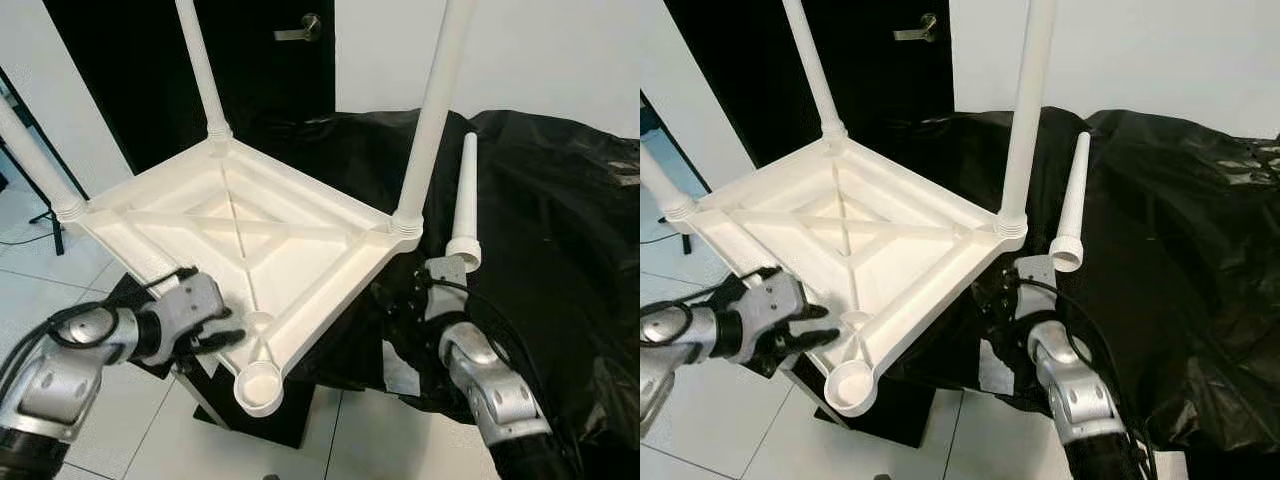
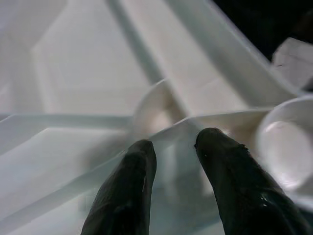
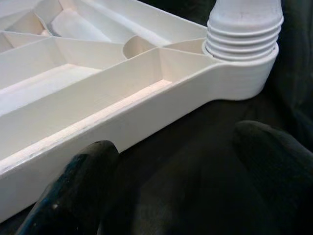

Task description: Building children table

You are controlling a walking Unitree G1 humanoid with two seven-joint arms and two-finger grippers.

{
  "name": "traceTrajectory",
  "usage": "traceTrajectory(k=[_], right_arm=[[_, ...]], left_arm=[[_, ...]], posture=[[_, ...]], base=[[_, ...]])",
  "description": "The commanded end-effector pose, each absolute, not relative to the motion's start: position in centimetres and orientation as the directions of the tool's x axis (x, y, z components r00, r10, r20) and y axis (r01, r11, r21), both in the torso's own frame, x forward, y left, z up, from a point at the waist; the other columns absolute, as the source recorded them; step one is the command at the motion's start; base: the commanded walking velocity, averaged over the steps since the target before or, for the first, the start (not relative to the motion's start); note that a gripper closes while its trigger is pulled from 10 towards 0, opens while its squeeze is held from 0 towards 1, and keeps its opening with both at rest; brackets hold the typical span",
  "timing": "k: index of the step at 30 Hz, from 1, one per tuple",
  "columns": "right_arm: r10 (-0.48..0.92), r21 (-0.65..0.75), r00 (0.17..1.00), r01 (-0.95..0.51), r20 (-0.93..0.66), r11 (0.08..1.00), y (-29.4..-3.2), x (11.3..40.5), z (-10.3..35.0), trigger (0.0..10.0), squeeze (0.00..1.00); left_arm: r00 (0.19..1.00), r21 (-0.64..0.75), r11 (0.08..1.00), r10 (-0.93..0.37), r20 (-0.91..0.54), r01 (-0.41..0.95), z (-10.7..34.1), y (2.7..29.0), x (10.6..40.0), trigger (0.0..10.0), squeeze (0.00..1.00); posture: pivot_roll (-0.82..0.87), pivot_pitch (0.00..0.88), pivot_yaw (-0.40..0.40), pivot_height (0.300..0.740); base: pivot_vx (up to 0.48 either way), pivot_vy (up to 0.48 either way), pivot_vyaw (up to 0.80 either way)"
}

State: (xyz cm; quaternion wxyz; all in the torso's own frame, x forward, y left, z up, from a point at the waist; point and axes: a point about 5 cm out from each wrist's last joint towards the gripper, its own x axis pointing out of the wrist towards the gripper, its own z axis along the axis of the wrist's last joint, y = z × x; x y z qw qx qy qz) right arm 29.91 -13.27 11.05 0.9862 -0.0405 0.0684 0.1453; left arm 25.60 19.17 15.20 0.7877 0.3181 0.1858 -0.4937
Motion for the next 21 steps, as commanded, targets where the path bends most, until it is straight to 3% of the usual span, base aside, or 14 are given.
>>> traceTrajectory(k=[1,10,15,21], right_arm=[[0.286,-0.042,0.942,-0.297,-0.178,0.954,-13.2,30.0,10.5,10.0,0.0],[0.289,-0.055,0.937,-0.305,-0.197,0.951,-13.5,30.9,10.4,10.0,0.0],[0.292,-0.071,0.936,-0.311,-0.198,0.948,-13.8,31.5,10.4,10.0,0.0],[0.303,-0.083,0.937,-0.32,-0.173,0.944,-13.9,31.3,10.7,10.0,0.0]], left_arm=[[0.395,0.291,0.269,-0.665,-0.634,0.918,14.8,18.7,25.2,10.0,0.0],[0.417,0.3,0.291,-0.681,-0.602,0.908,13.6,16.0,25.5,10.0,0.0],[0.494,0.347,0.354,-0.676,-0.546,0.868,13.8,14.1,26.7,10.0,0.0],[0.511,0.374,0.354,-0.676,-0.531,0.857,14.6,14.4,27.1,10.0,0.0]], posture=[[0.04,0.0,0.013,0.74],[0.05,0.0,0.014,0.74],[0.05,0.0,0.016,0.74],[0.05,0.0,0.013,0.74]], base=[[0.0,0.0,0.0],[0.0,0.0,0.0],[0.0,0.0,0.0],[0.0,0.0,0.0]])
